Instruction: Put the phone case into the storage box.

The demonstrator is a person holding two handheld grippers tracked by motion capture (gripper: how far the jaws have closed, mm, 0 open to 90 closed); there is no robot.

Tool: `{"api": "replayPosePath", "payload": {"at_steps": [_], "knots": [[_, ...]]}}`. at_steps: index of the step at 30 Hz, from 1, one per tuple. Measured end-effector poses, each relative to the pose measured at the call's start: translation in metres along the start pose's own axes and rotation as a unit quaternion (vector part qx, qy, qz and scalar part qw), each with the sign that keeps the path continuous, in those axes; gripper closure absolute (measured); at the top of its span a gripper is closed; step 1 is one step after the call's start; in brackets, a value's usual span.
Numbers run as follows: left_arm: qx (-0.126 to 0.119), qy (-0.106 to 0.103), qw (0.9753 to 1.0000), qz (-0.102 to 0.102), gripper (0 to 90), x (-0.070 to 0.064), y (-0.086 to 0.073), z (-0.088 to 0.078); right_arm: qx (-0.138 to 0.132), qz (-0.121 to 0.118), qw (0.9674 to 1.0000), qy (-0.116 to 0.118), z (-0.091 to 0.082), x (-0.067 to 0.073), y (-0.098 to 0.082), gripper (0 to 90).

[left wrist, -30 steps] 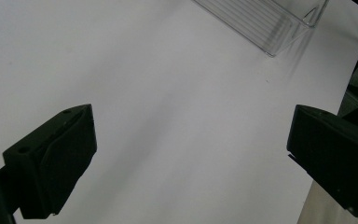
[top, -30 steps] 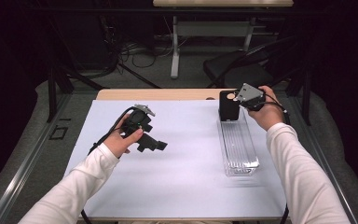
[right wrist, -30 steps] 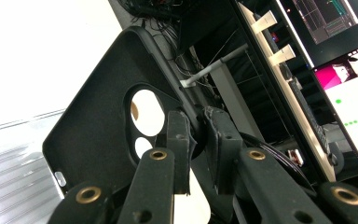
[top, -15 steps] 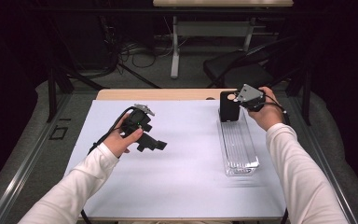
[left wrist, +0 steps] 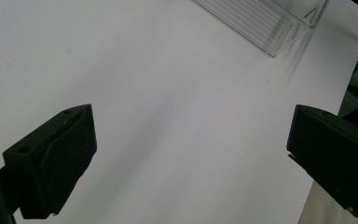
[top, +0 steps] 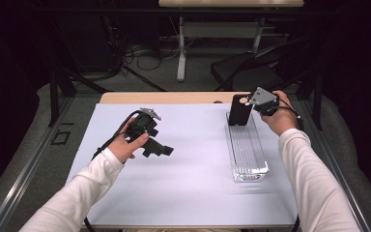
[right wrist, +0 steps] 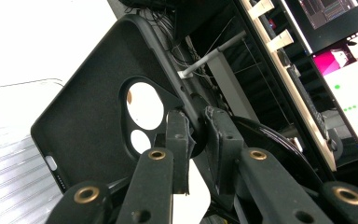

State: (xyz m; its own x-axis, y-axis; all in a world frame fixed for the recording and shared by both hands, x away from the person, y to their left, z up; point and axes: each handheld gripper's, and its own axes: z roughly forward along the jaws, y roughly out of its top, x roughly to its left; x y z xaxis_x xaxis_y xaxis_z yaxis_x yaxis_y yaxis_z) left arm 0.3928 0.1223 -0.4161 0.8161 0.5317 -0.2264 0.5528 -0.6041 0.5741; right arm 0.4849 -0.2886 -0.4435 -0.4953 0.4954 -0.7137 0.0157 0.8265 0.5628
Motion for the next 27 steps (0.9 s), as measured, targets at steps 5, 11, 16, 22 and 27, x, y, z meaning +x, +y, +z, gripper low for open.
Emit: {"api": "replayPosePath", "payload": {"at_steps": [5,11,16,22,27], "knots": [[0.000,-0.002,1.0000,0.002,1.7,0.0001,0.0001,-0.0003,0.002,0.000,1.0000,-0.001,0.0006,0.0009,-0.0003,76.1],[0.001,0.001,1.0000,0.001,1.7,0.0011,-0.0007,-0.0014,0.005,0.000,1.0000,0.000,0.0014,0.0029,0.0005,66.2],[-0.001,0.001,1.0000,-0.001,1.7,0.0016,-0.0008,-0.0021,0.008,0.001,0.9999,-0.008,0.0011,0.0045,0.0027,57.5],[-0.004,0.002,1.0000,0.000,1.7,0.0019,-0.0014,-0.0032,0.005,0.001,0.9997,-0.024,-0.0017,0.0062,0.0062,48.1],[-0.005,0.003,1.0000,0.001,1.7,0.0022,-0.0018,-0.0042,0.004,0.000,0.9997,-0.025,-0.0046,0.0060,0.0096,45.7]]}}
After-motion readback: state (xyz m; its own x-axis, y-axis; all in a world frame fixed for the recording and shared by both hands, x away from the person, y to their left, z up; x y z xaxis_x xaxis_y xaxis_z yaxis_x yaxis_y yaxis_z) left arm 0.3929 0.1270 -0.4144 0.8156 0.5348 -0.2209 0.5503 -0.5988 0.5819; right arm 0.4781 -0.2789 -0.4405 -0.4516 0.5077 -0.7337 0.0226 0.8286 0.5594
